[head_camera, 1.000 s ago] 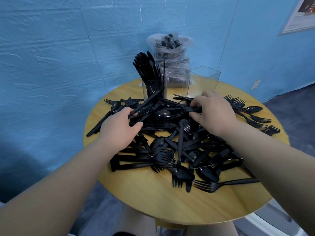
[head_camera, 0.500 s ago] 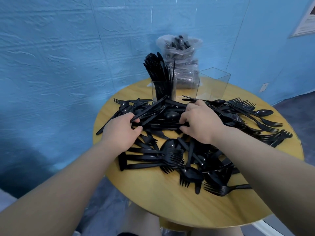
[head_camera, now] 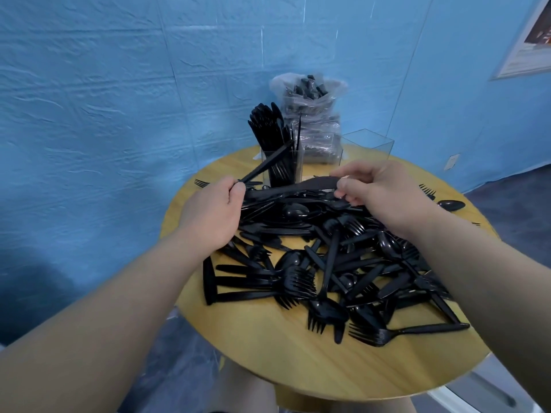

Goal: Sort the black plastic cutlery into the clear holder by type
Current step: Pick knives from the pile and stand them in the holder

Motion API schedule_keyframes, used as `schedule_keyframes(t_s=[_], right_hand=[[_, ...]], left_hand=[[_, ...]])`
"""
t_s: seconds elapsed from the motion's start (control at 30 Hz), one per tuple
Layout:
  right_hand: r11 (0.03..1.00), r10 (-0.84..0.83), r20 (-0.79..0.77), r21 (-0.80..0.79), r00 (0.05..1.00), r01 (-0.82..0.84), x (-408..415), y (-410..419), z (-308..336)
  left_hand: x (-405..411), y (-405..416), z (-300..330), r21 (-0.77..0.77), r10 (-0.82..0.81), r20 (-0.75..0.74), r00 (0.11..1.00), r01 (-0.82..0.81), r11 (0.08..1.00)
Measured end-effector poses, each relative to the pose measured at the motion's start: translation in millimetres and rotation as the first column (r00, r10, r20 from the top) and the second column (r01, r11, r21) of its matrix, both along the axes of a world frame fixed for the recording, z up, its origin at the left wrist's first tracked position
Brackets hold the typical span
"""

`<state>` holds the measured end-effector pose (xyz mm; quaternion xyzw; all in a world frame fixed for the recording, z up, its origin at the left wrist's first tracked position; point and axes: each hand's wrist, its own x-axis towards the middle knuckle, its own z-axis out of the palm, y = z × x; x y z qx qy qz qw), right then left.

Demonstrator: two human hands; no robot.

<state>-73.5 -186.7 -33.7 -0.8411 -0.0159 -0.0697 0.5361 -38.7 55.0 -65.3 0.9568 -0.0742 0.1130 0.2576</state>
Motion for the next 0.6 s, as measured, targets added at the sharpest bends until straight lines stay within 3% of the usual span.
schedule_keyframes(t_s=[0.23,0.37,0.6], right_hand=[[0.920,0.061,-0.105,0.391,0.993,-0.015,-5,10,12],[0.890,0.095,-0.141,0.455,0.986,-0.020,-6,12,16],[0.869,-0.020,-0.108,0.490,0.994,0.071,1,26,12]], left_hand=[[-12,3,4,0.088,-0.076,0.009,0.997,0.075,0.993],[-14,7,8,0.112,-0.127,-0.004,0.992,0.127,0.986],[-27,4,14,0.139,-0.259,-0.075,0.963,0.267,0.953]])
